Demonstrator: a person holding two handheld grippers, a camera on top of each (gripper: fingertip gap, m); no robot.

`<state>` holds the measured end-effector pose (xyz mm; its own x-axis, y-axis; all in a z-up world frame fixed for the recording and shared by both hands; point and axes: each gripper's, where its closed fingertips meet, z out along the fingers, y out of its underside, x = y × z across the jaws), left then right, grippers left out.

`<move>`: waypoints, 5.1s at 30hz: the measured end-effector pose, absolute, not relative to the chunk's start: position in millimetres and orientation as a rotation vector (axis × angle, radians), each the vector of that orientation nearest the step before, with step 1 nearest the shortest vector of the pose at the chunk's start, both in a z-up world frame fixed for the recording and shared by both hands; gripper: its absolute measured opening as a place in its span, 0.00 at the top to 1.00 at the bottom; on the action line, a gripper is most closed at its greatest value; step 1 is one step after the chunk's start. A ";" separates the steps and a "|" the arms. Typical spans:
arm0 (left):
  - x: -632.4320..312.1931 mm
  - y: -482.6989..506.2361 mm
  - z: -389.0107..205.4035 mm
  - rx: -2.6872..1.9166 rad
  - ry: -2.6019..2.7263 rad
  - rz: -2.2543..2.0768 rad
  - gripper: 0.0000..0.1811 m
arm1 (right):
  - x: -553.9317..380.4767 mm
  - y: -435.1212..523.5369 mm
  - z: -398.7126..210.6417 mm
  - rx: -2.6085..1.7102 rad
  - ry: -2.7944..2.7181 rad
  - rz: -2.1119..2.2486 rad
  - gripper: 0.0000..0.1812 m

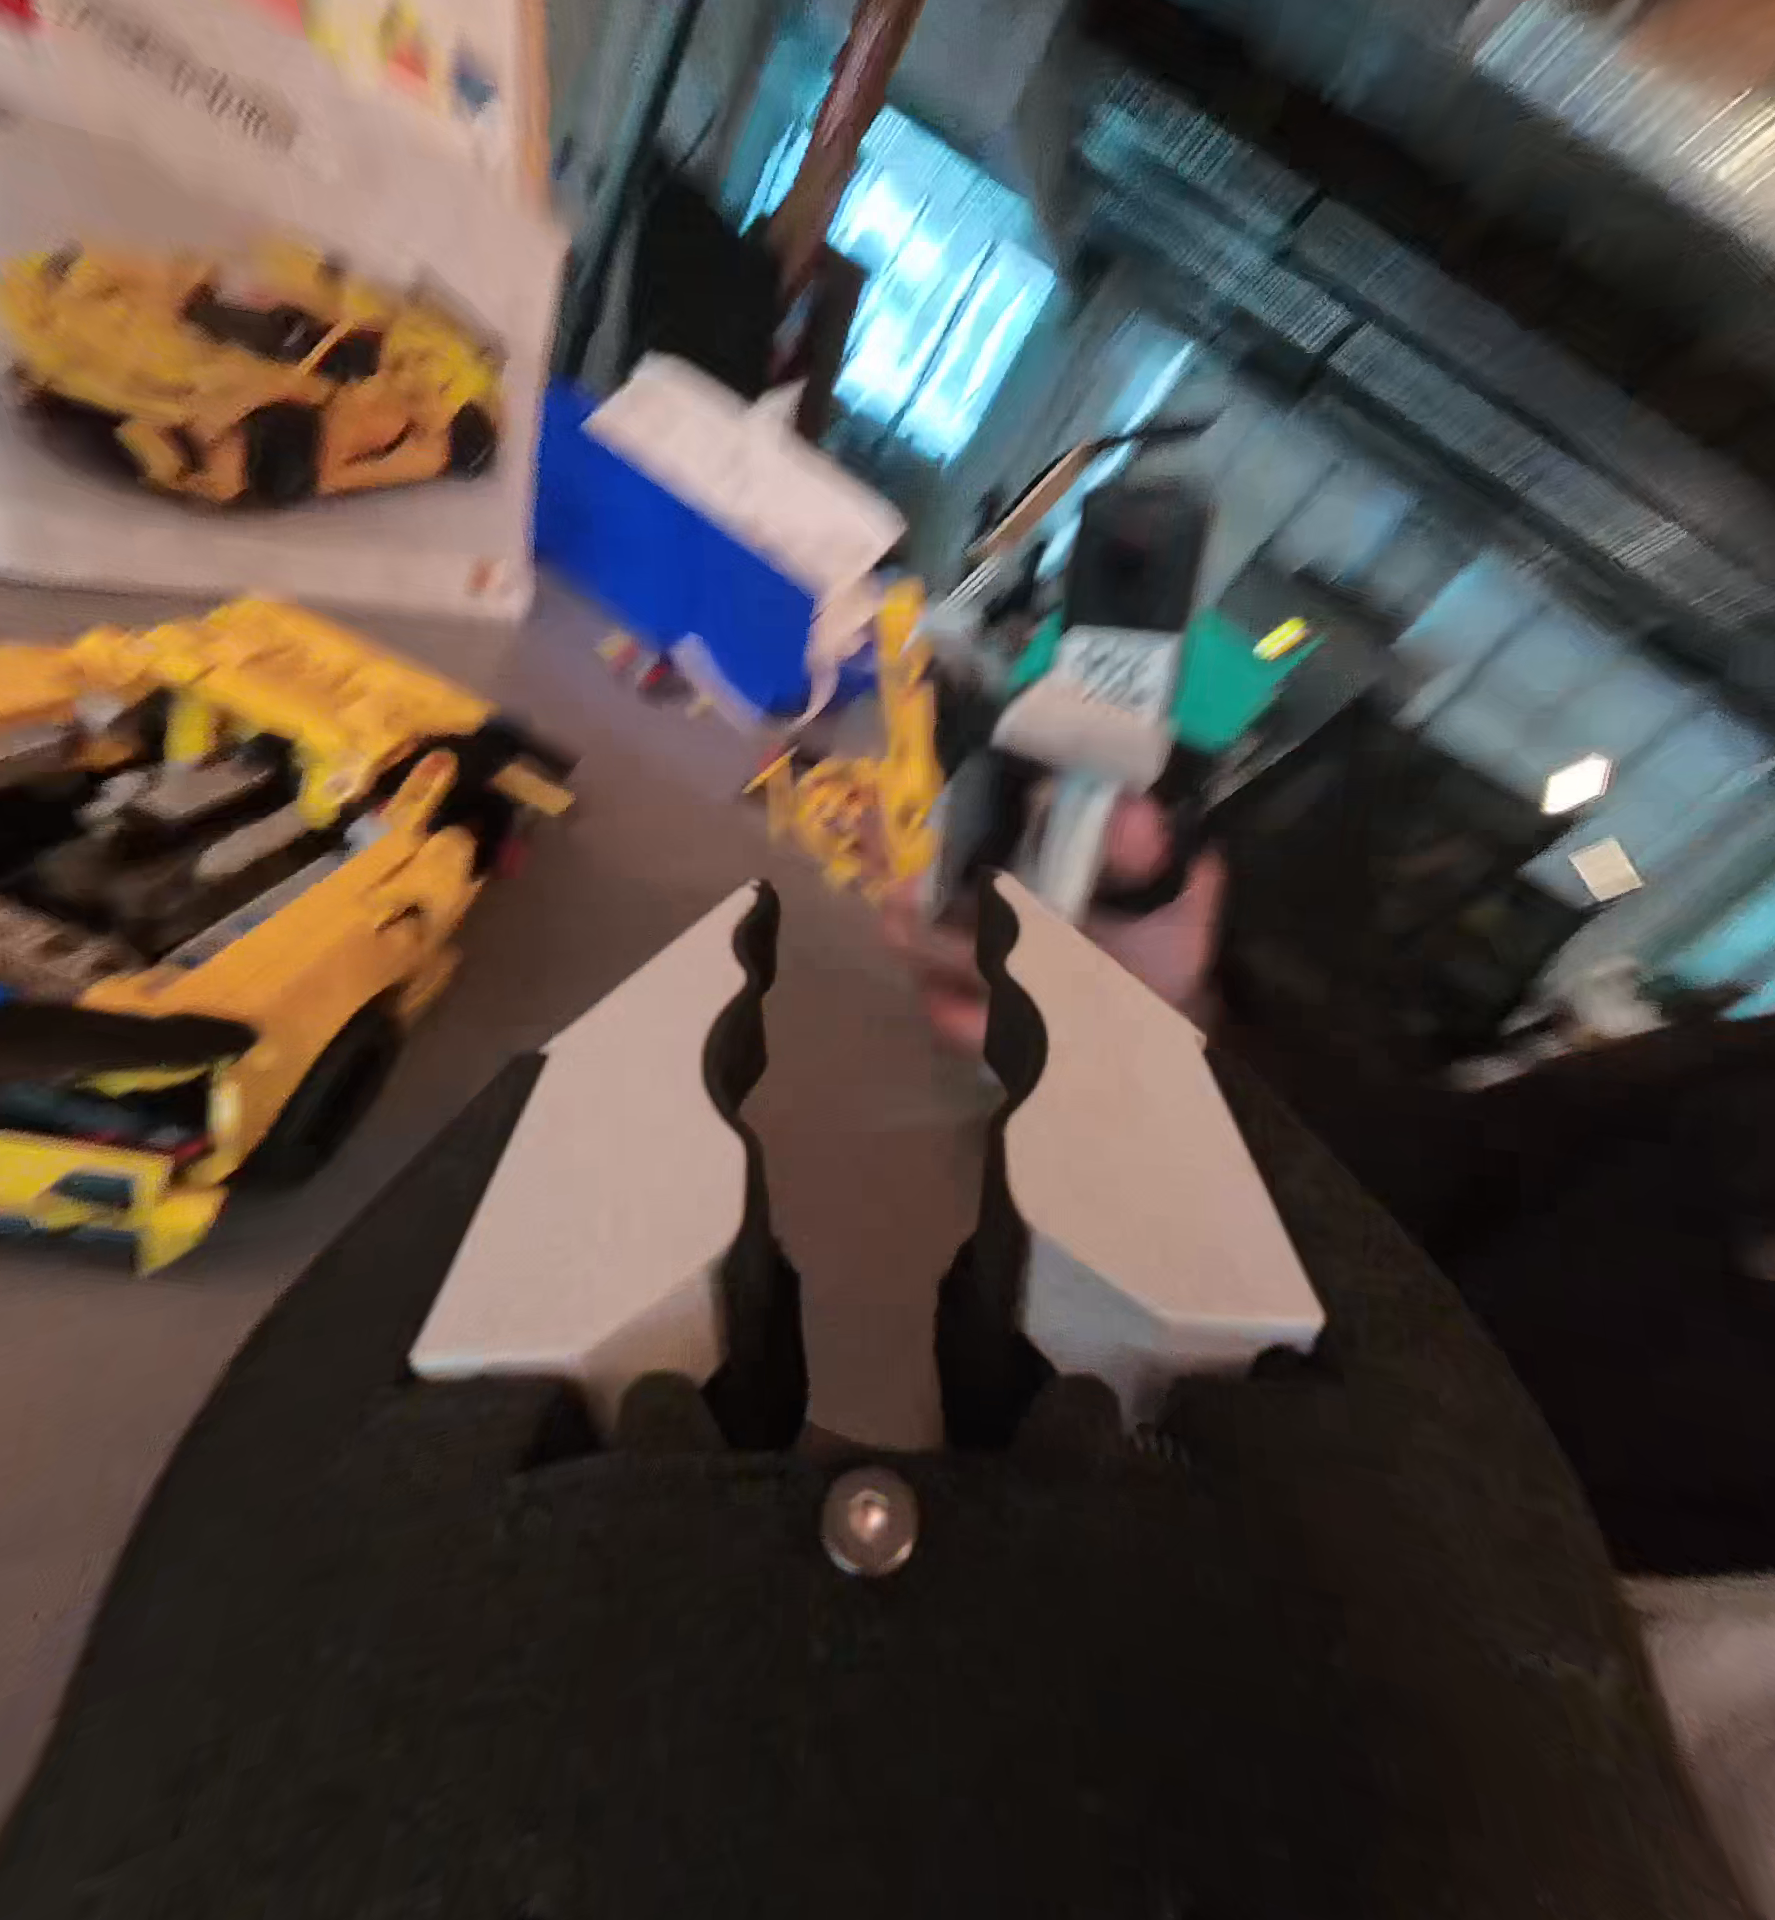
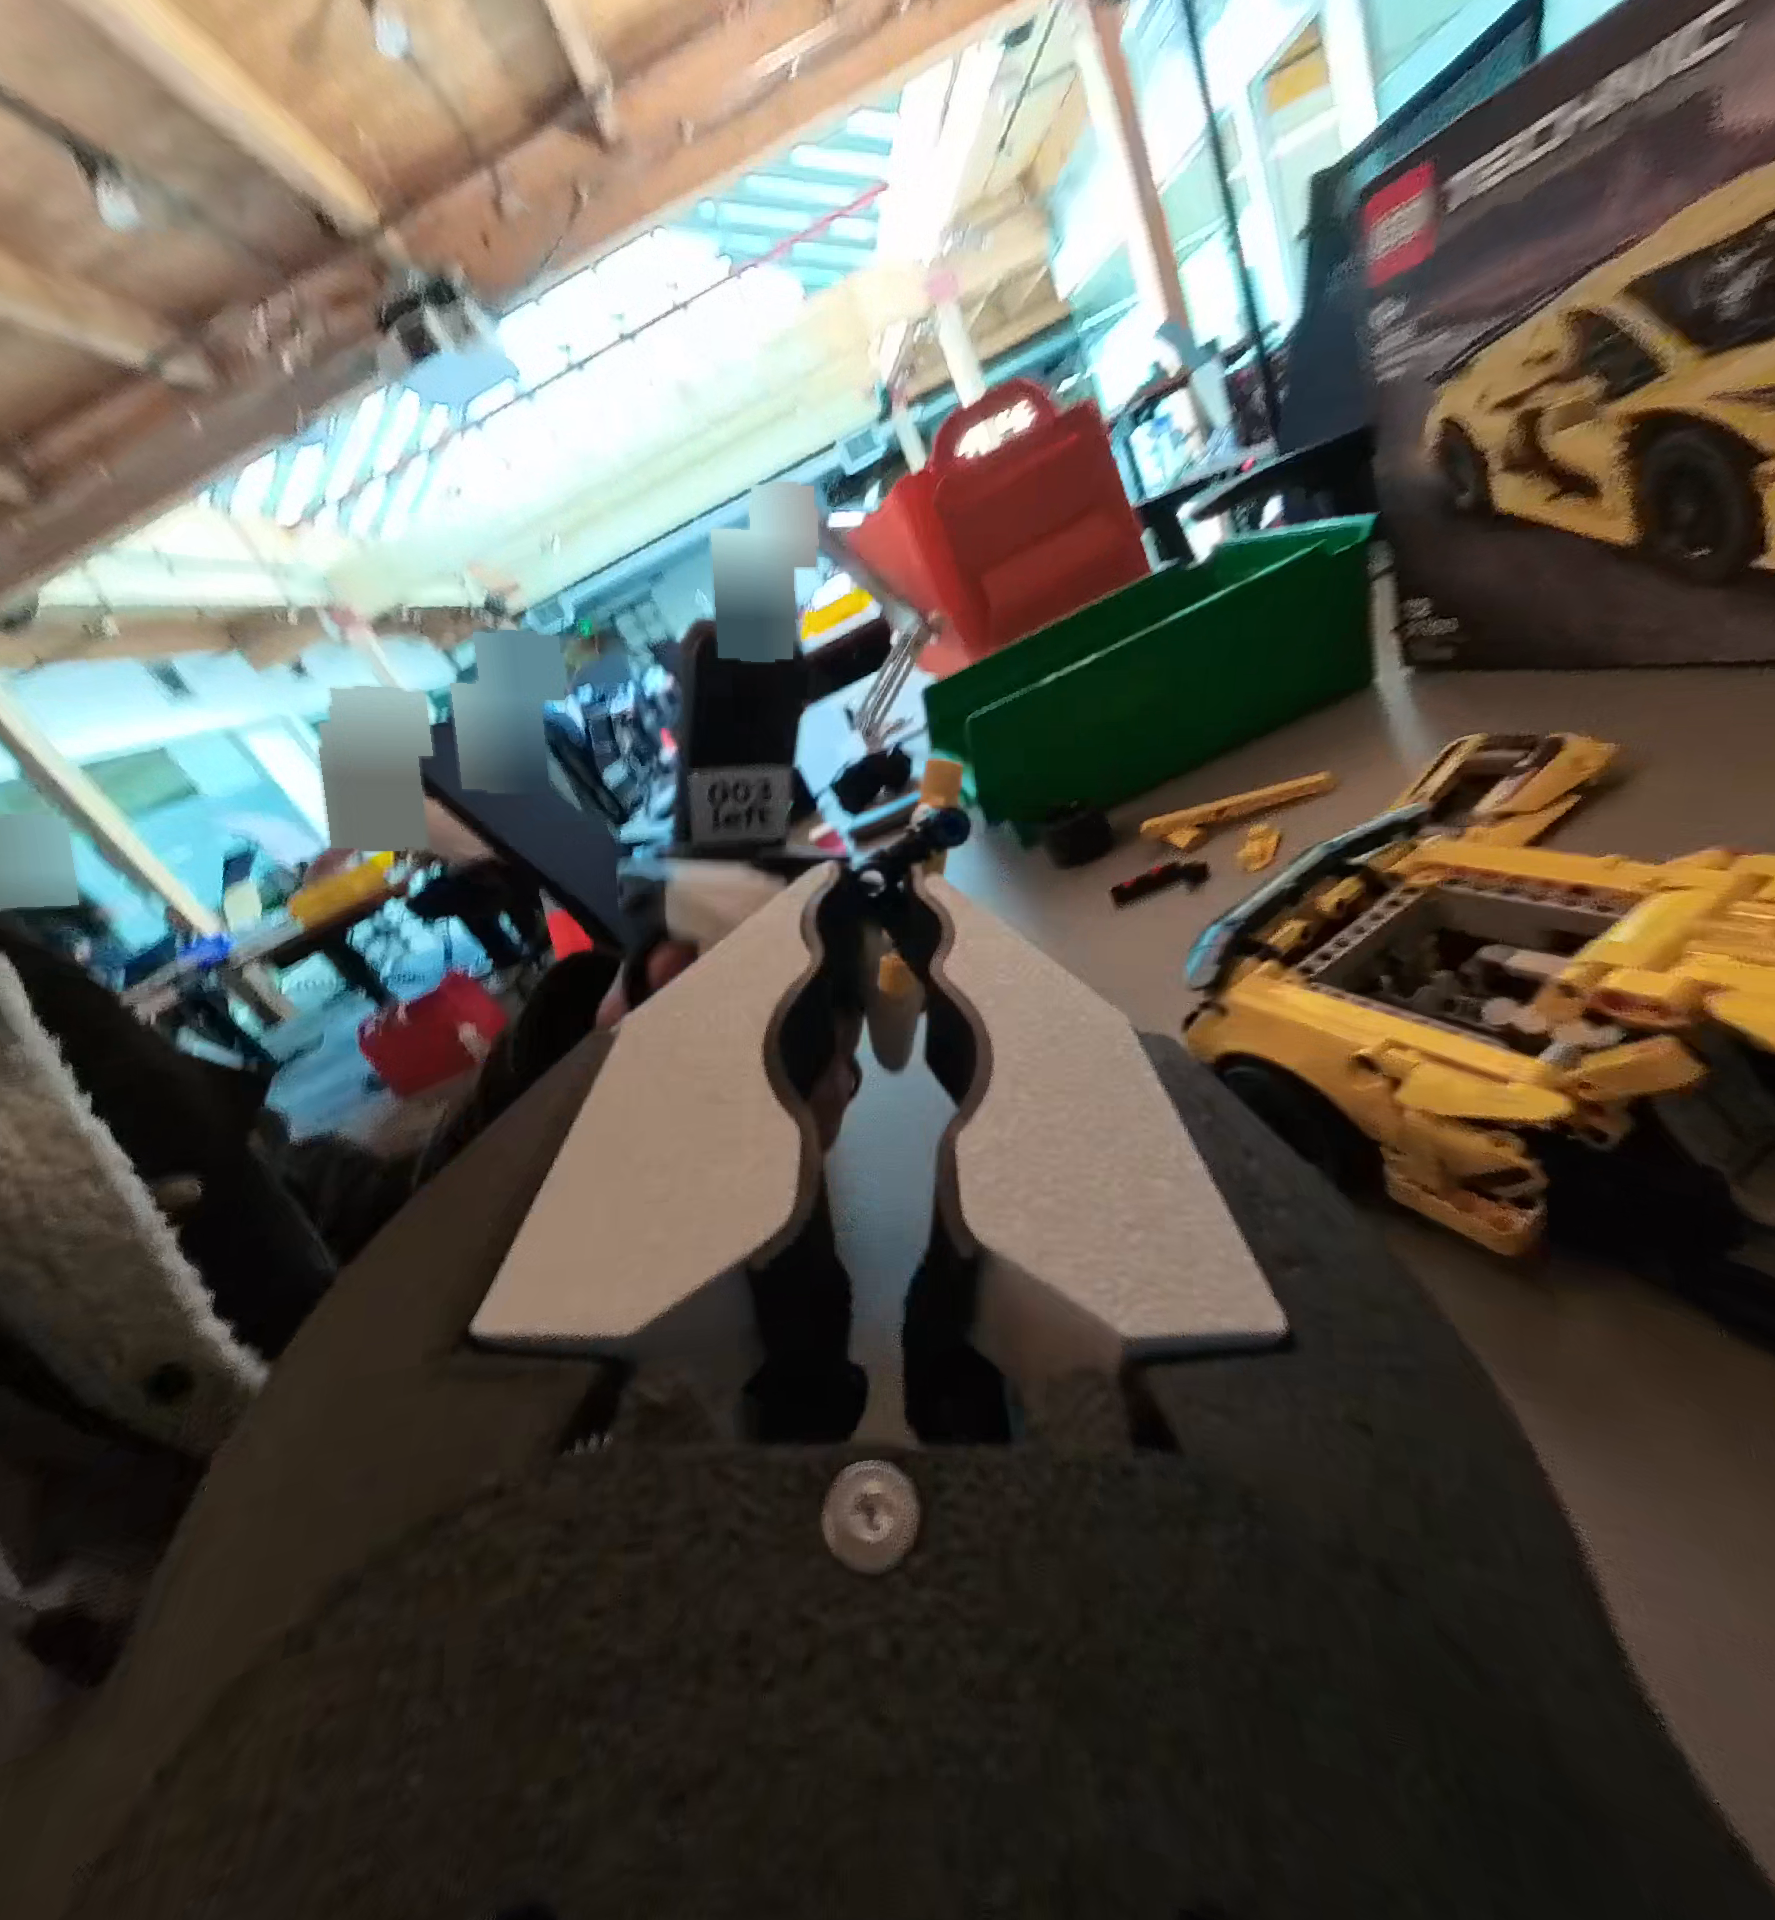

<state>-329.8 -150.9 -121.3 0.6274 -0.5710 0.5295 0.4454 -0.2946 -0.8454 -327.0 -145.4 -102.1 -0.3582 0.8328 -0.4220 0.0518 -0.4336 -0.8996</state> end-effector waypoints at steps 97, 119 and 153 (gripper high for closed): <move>-319.5 -183.2 -94.4 -1.438 0.282 -1.048 0.99 | -312.6 -185.1 -104.8 -1.239 -1.481 1.442 0.90; -304.1 -181.4 -105.2 -1.491 0.296 -1.157 0.96 | -307.9 -179.7 -107.8 -1.217 -1.471 1.480 0.97; -269.4 -148.9 -249.9 -2.223 0.733 -0.316 0.96 | -90.6 81.7 -244.2 -2.058 -1.261 0.214 0.87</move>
<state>-269.4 -148.9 -249.9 0.8044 -0.5941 -0.0029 -0.4060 -0.5463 -0.7326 -90.6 81.7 -244.2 0.5112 0.8332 0.2110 0.7166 -0.2776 -0.6399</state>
